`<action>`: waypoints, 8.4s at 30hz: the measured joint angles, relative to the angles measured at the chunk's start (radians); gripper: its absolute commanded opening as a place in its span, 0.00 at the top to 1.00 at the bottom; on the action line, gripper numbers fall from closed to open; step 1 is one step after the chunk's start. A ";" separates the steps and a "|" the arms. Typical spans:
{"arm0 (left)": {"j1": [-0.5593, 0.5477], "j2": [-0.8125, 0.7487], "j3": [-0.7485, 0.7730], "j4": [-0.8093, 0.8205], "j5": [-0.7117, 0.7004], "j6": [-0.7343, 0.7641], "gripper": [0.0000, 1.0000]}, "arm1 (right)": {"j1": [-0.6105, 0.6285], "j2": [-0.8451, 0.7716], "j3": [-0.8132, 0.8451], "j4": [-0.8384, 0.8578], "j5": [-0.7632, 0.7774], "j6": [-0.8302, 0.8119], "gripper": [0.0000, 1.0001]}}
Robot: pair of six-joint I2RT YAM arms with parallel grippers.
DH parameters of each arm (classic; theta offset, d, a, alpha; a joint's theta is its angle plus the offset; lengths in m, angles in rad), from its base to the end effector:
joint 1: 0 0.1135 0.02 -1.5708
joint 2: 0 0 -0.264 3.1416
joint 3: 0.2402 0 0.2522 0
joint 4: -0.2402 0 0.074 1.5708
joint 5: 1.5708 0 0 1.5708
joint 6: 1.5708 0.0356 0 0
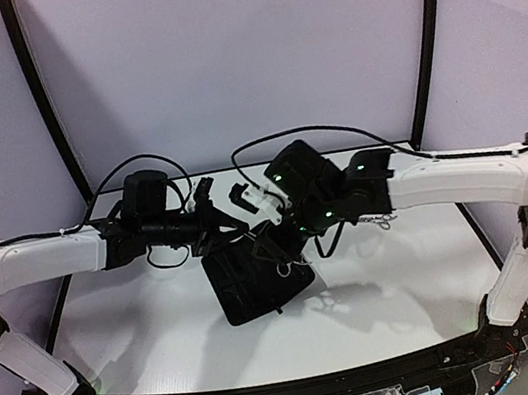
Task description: Sort the hair-cutting tools
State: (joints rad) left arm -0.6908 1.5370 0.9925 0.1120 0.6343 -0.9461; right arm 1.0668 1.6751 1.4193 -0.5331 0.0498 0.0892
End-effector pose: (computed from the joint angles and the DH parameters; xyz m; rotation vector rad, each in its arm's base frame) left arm 0.2524 -0.2360 0.2587 0.1854 2.3316 -1.5826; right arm 0.1835 0.3291 0.2944 -1.1123 2.1443 0.4935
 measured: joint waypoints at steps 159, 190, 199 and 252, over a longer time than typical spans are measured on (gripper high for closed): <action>0.059 0.213 0.034 -0.393 -0.186 0.301 0.23 | -0.334 -0.079 -0.698 0.557 -0.667 0.760 1.00; 0.170 0.514 0.558 -0.660 -0.319 0.491 0.23 | -0.388 -0.001 -0.591 0.455 -0.639 0.641 1.00; 0.171 0.601 0.661 -0.716 -0.284 0.576 0.48 | -0.392 0.004 -0.579 0.437 -0.645 0.627 1.00; 0.138 0.552 0.467 -0.645 -0.373 0.773 0.99 | -0.451 0.121 -0.612 0.645 -0.842 0.636 1.00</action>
State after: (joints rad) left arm -0.5526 2.0889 1.4593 -0.5331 0.2612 -0.1733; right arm 0.6155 1.7965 0.8070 0.1119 -0.7919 0.7256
